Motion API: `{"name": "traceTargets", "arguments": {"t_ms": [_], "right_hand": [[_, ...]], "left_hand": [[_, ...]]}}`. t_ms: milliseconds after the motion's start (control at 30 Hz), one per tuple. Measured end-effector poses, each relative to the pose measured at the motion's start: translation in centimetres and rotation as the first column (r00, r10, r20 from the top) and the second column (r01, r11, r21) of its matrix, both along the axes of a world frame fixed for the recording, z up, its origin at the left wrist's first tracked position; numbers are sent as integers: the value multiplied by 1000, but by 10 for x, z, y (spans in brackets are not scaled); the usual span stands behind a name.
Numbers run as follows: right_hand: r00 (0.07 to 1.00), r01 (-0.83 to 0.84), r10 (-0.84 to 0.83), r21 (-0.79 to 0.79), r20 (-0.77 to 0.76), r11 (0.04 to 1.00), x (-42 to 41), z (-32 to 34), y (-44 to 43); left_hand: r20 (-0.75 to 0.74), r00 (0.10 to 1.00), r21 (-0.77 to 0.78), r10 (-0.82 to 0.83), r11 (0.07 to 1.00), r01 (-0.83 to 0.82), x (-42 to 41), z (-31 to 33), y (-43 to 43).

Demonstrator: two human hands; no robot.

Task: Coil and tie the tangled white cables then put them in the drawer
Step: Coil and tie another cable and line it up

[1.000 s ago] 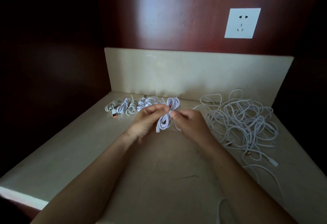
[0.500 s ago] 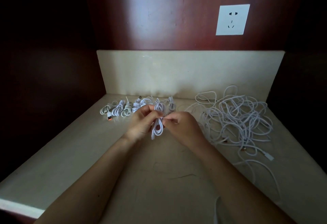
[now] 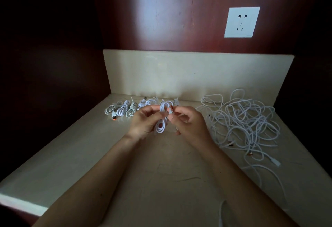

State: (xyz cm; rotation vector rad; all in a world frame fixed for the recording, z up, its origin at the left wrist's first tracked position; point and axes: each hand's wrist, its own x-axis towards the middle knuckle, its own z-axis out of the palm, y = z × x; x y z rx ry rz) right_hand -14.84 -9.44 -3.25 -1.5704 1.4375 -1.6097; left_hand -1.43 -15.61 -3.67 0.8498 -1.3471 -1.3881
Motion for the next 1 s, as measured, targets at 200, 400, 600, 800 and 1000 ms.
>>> {"name": "traceTargets", "arguments": {"t_ms": [200, 400, 600, 800, 1000], "right_hand": [[999, 34, -34, -17, 14, 999, -3, 1, 1], [992, 65, -71, 57, 102, 996, -5, 1, 1], [986, 85, -109, 179, 124, 980, -7, 5, 2], [992, 70, -92, 221, 91, 973, -8, 8, 6], [982, -25, -32, 301, 184, 953, -10, 12, 11]], "left_hand": [[45, 999, -72, -12, 997, 15, -1, -1, 0], [74, 997, -149, -32, 988, 43, -2, -4, 1], [117, 993, -262, -13, 964, 43, -3, -7, 4], [273, 962, -457, 2, 880, 128, 2, -8, 3], [446, 892, -601, 73, 763, 238, 9, -7, -1]]}}
